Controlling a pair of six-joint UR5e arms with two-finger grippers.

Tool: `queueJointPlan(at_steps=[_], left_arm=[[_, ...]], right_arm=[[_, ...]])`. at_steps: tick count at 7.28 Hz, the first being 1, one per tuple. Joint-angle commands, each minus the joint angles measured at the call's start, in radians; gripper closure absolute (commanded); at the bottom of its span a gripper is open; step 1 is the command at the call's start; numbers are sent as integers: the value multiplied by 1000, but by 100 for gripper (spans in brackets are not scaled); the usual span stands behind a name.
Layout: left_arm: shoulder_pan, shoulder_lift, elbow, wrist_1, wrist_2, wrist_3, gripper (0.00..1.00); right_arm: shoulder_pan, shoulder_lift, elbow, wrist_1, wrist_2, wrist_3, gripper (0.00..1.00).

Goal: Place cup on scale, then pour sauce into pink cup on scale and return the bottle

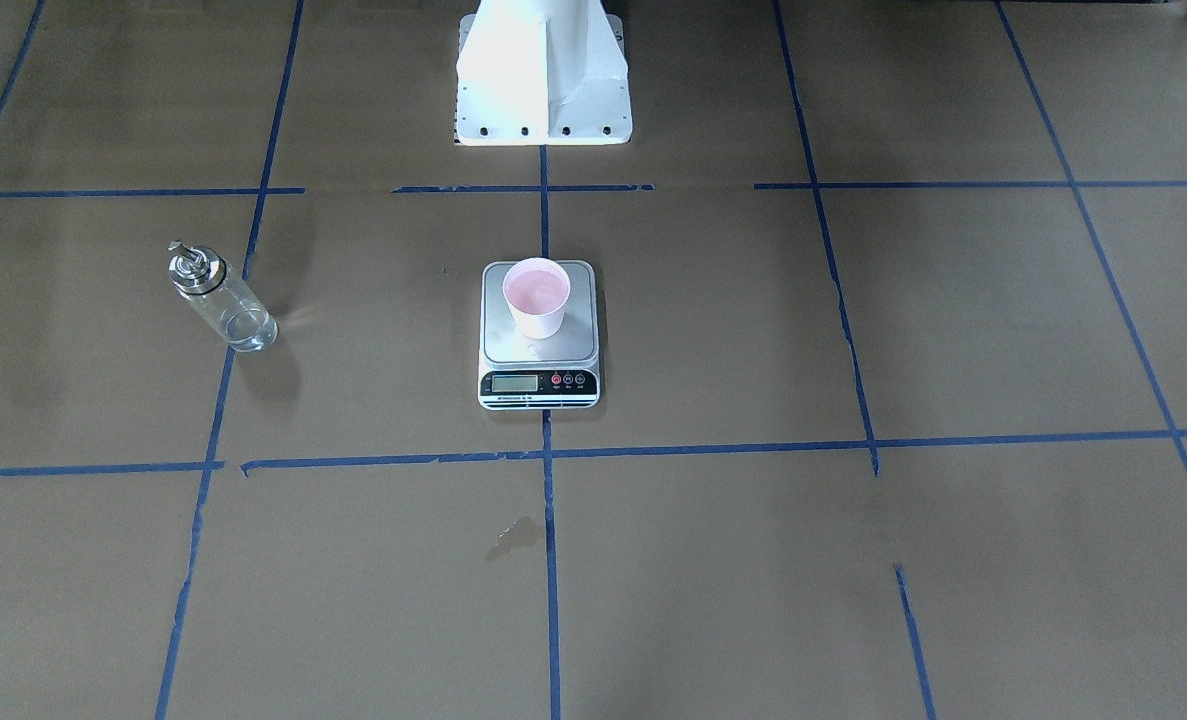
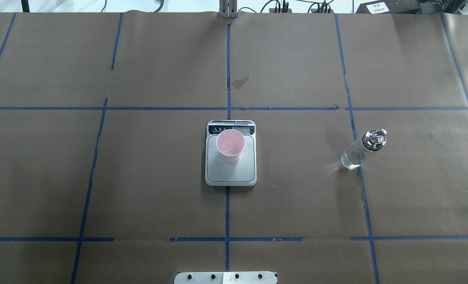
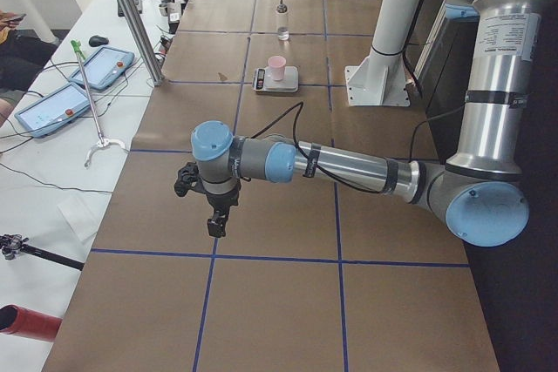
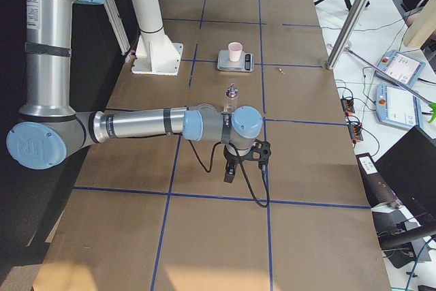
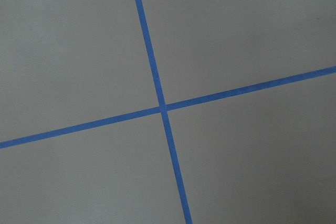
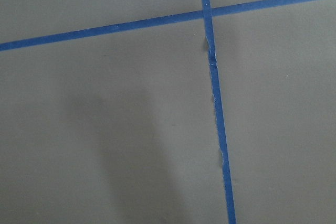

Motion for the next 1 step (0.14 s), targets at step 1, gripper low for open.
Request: queueJointPlan(at_steps=[1], left_arm=[[0,-5,-7,-2,1,1,0]], right_arm=[[0,1,-1,28,0,2,0]])
